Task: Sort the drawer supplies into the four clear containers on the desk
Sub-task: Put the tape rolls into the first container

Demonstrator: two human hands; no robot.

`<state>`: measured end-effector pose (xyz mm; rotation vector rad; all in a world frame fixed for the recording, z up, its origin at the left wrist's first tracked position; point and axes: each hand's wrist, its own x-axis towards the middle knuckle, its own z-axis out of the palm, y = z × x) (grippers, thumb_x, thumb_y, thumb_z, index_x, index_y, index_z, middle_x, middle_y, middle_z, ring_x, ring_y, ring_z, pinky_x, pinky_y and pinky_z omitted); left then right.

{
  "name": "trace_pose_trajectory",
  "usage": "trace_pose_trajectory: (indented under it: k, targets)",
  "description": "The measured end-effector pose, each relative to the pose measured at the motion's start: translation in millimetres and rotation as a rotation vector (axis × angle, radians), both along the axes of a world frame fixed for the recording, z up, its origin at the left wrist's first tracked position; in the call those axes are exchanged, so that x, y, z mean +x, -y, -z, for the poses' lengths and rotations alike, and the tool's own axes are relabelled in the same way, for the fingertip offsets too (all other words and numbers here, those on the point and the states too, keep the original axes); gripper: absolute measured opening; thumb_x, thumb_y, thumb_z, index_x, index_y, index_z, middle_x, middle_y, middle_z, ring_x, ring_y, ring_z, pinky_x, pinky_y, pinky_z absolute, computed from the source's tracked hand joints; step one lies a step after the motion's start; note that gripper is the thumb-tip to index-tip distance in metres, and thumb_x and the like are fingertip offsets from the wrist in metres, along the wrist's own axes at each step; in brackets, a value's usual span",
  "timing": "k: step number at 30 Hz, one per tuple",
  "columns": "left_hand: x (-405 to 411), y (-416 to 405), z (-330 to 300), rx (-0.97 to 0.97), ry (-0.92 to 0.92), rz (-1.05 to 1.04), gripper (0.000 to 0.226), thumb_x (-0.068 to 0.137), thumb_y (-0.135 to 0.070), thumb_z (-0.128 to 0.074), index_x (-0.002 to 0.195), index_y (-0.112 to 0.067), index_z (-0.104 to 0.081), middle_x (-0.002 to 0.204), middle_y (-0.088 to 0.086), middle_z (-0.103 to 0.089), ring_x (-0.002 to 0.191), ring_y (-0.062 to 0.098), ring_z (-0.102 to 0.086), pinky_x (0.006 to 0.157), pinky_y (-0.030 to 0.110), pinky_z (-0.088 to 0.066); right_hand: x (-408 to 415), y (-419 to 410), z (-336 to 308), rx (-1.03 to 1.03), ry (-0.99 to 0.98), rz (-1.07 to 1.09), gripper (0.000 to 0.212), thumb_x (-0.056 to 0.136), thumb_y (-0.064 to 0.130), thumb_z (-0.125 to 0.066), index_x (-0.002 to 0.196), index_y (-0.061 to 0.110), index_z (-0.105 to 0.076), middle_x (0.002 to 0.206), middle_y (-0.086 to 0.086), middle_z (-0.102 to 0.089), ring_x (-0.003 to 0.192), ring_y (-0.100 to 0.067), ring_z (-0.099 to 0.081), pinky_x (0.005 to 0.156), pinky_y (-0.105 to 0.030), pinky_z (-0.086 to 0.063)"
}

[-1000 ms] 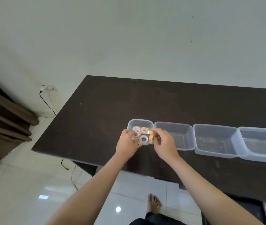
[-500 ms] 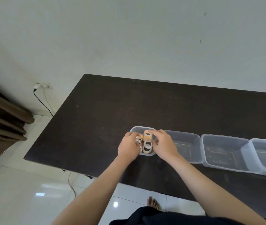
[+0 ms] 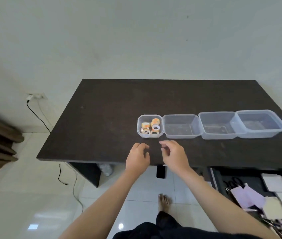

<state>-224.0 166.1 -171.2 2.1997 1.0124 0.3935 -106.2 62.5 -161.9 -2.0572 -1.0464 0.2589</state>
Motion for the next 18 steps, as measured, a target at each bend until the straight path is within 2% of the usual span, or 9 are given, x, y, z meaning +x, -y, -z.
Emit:
trace_pose_trajectory:
  k: [7, 14, 18]
  targets:
    - [-20.9, 60.0, 15.4, -0.08, -0.014, 0.122, 0.027, 0.084, -0.01, -0.053, 0.11, -0.013, -0.061, 0.111, 0.004, -0.057, 0.097, 0.022, -0.06, 0.081, 0.034, -0.052, -41.3, 79.6, 20.3, -0.064, -0.05, 0.055, 0.027, 0.088, 0.006, -0.056, 0.112, 0.013, -0.066, 0.1, -0.003, -0.068, 0.088, -0.016, -0.064, 0.078, -0.031, -0.054]
    - [-8.2, 119.6, 27.6, -0.161, -0.066, 0.237, 0.024, 0.087, -0.014, -0.053, 0.109, -0.013, -0.061, 0.109, 0.003, -0.061, 0.097, 0.022, -0.06, 0.084, 0.033, -0.051, -41.0, 147.4, 33.8, -0.16, -0.118, 0.178, 0.028, 0.09, 0.014, -0.054, 0.117, 0.015, -0.063, 0.104, 0.001, -0.067, 0.087, -0.008, -0.06, 0.081, -0.029, -0.053]
    - [14.1, 156.7, 36.4, -0.173, -0.089, 0.335, 0.024, 0.087, -0.014, -0.053, 0.11, -0.014, -0.06, 0.108, 0.002, -0.06, 0.099, 0.018, -0.058, 0.079, 0.024, -0.045, -25.6, 187.6, 35.8, -0.164, -0.132, 0.263, 0.028, 0.089, 0.01, -0.056, 0.115, 0.013, -0.064, 0.102, -0.001, -0.067, 0.084, -0.009, -0.06, 0.081, -0.024, -0.051]
